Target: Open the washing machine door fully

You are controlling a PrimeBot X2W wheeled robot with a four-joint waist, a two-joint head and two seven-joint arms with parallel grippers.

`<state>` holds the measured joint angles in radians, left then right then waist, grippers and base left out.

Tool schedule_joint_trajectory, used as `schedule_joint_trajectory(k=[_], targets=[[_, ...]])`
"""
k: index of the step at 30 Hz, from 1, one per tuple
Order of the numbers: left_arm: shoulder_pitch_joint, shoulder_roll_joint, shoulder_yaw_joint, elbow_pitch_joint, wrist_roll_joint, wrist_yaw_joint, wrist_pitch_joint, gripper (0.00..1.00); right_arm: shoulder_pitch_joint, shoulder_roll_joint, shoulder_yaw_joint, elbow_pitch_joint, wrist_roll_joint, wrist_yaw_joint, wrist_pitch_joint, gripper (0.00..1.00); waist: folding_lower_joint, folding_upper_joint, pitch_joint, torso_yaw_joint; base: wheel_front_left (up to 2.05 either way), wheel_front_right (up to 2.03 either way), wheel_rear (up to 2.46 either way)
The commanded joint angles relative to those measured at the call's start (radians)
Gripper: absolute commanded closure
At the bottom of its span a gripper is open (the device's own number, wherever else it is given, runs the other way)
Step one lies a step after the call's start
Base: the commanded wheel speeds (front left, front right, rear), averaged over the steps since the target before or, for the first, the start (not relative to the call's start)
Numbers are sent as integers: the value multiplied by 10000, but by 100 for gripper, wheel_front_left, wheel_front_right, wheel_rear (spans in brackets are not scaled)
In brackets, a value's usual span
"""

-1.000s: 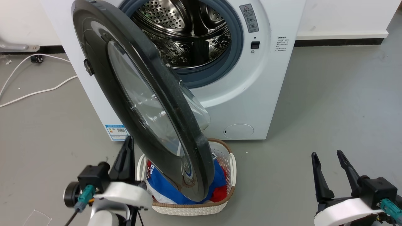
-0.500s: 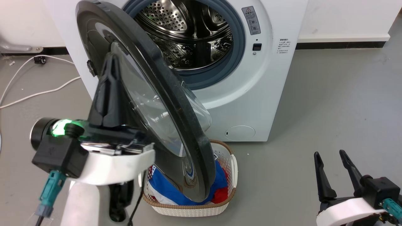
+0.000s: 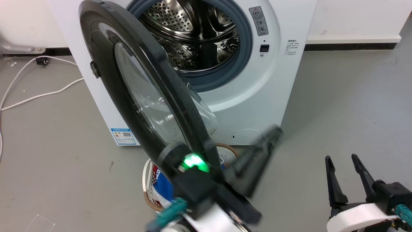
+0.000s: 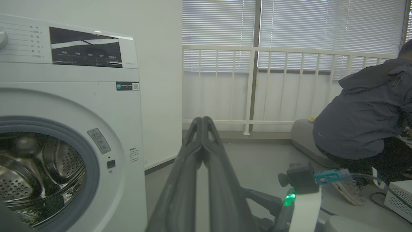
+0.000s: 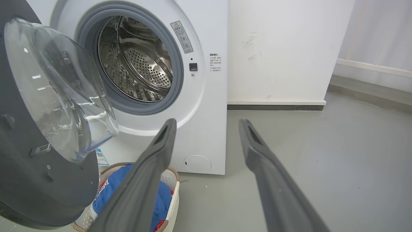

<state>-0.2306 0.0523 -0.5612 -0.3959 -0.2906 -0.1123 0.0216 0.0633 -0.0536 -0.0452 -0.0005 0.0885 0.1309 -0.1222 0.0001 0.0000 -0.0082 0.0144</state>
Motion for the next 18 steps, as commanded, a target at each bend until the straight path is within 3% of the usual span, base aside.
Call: schedule_joint_trajectory(k=[1,5,8,18], targets=[[355,49,-558,311,-269,-61,407,100,103,38,-35,-46,-7,-2,55,0,-1,0,18,9,0,0,0],[1012,163,-1491,1326,-687,-92,1135,100,84,41,-70,-75,-46,-2,87,0,-1,0,101,3,0,0,0],[1255,207,-1801,2075,-681,-102,1115,100,-27,42,-43,-95,-57,-2,112,0,-1,0,249,-32,0,0,0],[703,145,-952,4288,-420,636,-312,100,-273,47,33,-27,-29,-2,137,0,-1,0,503,-188,0,0,0]])
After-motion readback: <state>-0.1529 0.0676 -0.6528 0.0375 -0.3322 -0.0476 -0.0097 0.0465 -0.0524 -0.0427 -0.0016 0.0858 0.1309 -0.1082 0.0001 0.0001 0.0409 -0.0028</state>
